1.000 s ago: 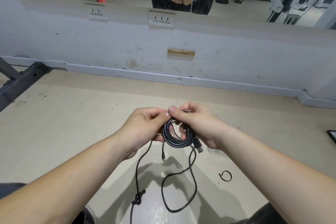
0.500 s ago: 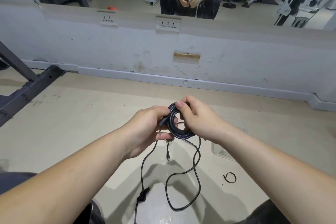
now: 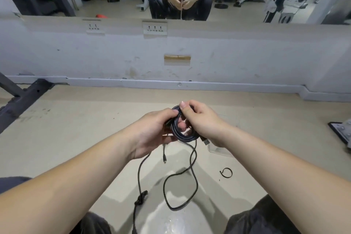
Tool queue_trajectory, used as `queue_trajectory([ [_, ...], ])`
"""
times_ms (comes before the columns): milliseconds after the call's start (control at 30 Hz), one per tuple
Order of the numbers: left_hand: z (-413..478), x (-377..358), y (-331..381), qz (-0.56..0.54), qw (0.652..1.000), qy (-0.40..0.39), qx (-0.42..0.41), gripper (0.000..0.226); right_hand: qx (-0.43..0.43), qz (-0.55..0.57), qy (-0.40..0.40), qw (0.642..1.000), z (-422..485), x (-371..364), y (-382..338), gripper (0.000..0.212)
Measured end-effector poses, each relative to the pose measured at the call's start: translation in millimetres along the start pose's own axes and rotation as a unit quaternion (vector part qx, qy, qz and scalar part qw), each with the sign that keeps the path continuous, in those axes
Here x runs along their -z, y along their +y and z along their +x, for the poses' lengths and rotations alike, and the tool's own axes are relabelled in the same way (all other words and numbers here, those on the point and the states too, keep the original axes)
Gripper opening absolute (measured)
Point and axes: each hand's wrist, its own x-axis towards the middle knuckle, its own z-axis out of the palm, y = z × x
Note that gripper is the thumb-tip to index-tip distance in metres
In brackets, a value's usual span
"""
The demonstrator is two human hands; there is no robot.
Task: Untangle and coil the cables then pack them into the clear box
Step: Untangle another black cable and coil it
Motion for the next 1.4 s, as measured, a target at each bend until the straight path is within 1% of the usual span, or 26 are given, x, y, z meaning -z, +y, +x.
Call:
queue_trajectory([
  [33, 6, -9, -6, -0.016, 1.000, 0.010, 0.001, 0.021, -0.013, -0.008, 0.010, 1.000, -3, 6, 4, 0.033],
  [100, 19, -25, -19, -0.015, 1.000, 0.023, 0.014, 0.021, -0.045, -0.037, 0.035, 0.998, -10, 18, 14, 0.033],
  [200, 38, -43, -42, 0.025, 0.999, 0.031, 0.033, 0.019, -0.078, -0.150, 0.051, 0.984, -25, 33, 38, 0.037],
  [267, 51, -53, -58, 0.070, 0.996, 0.041, 0.046, 0.015, -0.116, -0.216, 0.026, 0.969, -37, 43, 58, 0.045],
  [333, 66, -60, -76, 0.099, 0.992, 0.050, 0.062, 0.011, -0.186, -0.222, 0.002, 0.957, -45, 55, 74, 0.056],
  [367, 73, -62, -84, 0.105, 0.991, 0.053, 0.070, 0.011, -0.221, -0.230, -0.009, 0.948, -46, 60, 80, 0.059],
  [433, 85, -66, -100, 0.087, 0.989, 0.067, 0.096, 0.014, -0.259, -0.291, -0.047, 0.920, -41, 69, 94, 0.057],
  [533, 97, -67, -119, 0.065, 0.983, 0.107, 0.135, 0.018, -0.291, -0.369, -0.107, 0.876, -29, 74, 125, 0.047],
  [600, 105, -60, -131, 0.061, 0.980, 0.121, 0.145, 0.018, -0.337, -0.357, -0.126, 0.862, -22, 74, 159, 0.041],
  [667, 115, -53, -144, 0.058, 0.975, 0.148, 0.155, 0.020, -0.388, -0.329, -0.126, 0.852, -18, 69, 193, 0.043],
  [700, 120, -50, -151, 0.053, 0.972, 0.164, 0.160, 0.022, -0.401, -0.333, -0.131, 0.843, -17, 64, 211, 0.045],
  [800, 138, -49, -169, 0.050, 0.964, 0.193, 0.174, 0.024, -0.401, -0.365, -0.153, 0.826, -11, 50, 257, 0.047],
  [867, 146, -50, -176, 0.046, 0.963, 0.190, 0.187, 0.023, -0.394, -0.363, -0.151, 0.830, -4, 42, 281, 0.044],
  [967, 157, -45, -186, 0.050, 0.962, 0.175, 0.205, 0.032, -0.398, -0.350, -0.122, 0.839, 9, 36, 308, 0.036],
  [1000, 159, -42, -190, 0.054, 0.963, 0.168, 0.205, 0.030, -0.405, -0.357, -0.120, 0.833, 13, 35, 318, 0.036],
  [1067, 161, -36, -196, 0.075, 0.962, 0.160, 0.208, 0.022, -0.422, -0.385, -0.138, 0.810, 17, 31, 336, 0.043],
  [1133, 163, -28, -199, 0.092, 0.962, 0.145, 0.213, 0.016, -0.418, -0.422, -0.144, 0.792, 19, 27, 354, 0.047],
  [1233, 166, -18, -203, 0.103, 0.962, 0.124, 0.222, 0.021, -0.419, -0.450, -0.153, 0.774, 17, 29, 375, 0.036],
  [1300, 166, -12, -207, 0.107, 0.961, 0.122, 0.225, 0.026, -0.405, -0.453, -0.137, 0.783, 13, 36, 386, 0.030],
  [1400, 162, -8, -213, 0.099, 0.961, 0.119, 0.230, 0.020, -0.368, -0.449, -0.069, 0.811, 8, 44, 394, 0.025],
])
